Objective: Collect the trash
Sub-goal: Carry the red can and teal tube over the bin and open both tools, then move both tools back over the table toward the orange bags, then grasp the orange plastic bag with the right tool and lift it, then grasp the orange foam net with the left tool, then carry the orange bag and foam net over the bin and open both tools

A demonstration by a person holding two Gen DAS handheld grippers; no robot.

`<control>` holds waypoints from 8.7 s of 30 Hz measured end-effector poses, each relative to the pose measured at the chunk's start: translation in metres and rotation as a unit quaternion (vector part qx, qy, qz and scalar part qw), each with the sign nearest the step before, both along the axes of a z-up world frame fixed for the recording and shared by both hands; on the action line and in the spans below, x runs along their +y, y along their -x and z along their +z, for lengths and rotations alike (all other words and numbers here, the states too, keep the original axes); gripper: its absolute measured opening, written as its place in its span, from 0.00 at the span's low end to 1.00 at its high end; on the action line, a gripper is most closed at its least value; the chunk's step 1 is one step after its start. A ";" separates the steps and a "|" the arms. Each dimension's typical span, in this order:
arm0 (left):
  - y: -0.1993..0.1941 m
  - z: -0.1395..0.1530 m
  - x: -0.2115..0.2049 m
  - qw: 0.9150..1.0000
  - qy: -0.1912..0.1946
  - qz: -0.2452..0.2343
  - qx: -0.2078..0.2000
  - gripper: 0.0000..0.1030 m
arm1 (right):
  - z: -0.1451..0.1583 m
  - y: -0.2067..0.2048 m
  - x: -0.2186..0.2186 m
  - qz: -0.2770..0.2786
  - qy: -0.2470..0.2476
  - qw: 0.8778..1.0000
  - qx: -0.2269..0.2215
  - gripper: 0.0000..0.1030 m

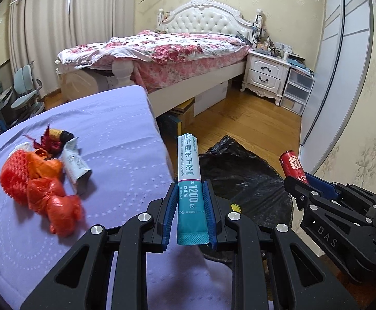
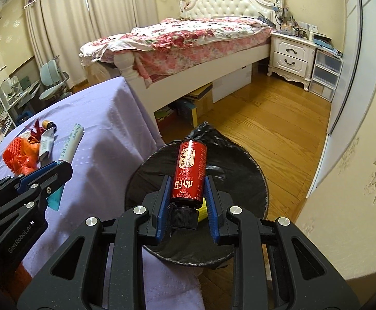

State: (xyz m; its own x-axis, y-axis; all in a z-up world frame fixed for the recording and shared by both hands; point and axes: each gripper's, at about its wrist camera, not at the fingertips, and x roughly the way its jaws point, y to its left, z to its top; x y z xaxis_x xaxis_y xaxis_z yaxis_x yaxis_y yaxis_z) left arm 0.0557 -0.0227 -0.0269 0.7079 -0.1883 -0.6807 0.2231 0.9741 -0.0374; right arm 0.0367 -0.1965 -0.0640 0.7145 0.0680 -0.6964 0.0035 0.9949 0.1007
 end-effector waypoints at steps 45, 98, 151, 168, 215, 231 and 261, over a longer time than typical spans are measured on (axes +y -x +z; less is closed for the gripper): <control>-0.012 -0.004 -0.015 0.999 -0.028 0.020 0.006 0.71 | -0.004 -0.016 -0.024 -0.034 -0.004 0.999 -0.001 0.53; 0.048 -0.007 0.213 0.968 -0.042 0.243 0.036 0.71 | 0.012 -0.004 0.180 0.191 0.008 0.982 0.010 0.55; -0.001 -0.013 0.201 0.974 -0.028 0.222 0.027 0.74 | -0.001 -0.052 0.166 0.134 -0.001 0.991 0.028 0.31; -0.023 -0.018 0.210 0.976 0.008 0.211 0.053 0.54 | -0.007 -0.067 0.171 0.140 -0.015 0.989 0.047 0.31; 0.040 0.009 0.043 0.999 0.001 0.039 -0.014 0.37 | 0.014 0.021 0.031 0.016 -0.006 1.000 0.003 0.31; 0.008 -0.008 -0.021 1.000 -0.029 -0.001 -0.007 0.37 | 0.001 0.003 -0.022 -0.033 -0.020 0.999 0.004 0.31; 0.001 -0.006 -0.027 0.999 -0.046 0.010 -0.012 0.73 | -0.004 -0.009 -0.045 -0.067 -0.038 0.997 0.006 0.51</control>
State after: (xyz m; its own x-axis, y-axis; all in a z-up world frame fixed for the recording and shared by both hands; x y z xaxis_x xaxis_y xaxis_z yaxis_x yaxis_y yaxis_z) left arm 0.0542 -0.0502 -0.0328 0.7278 -0.1117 -0.6767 0.2029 0.9775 0.0569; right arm 0.0459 -0.2420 -0.0682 0.7123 0.0246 -0.7015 0.1381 0.9749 0.1744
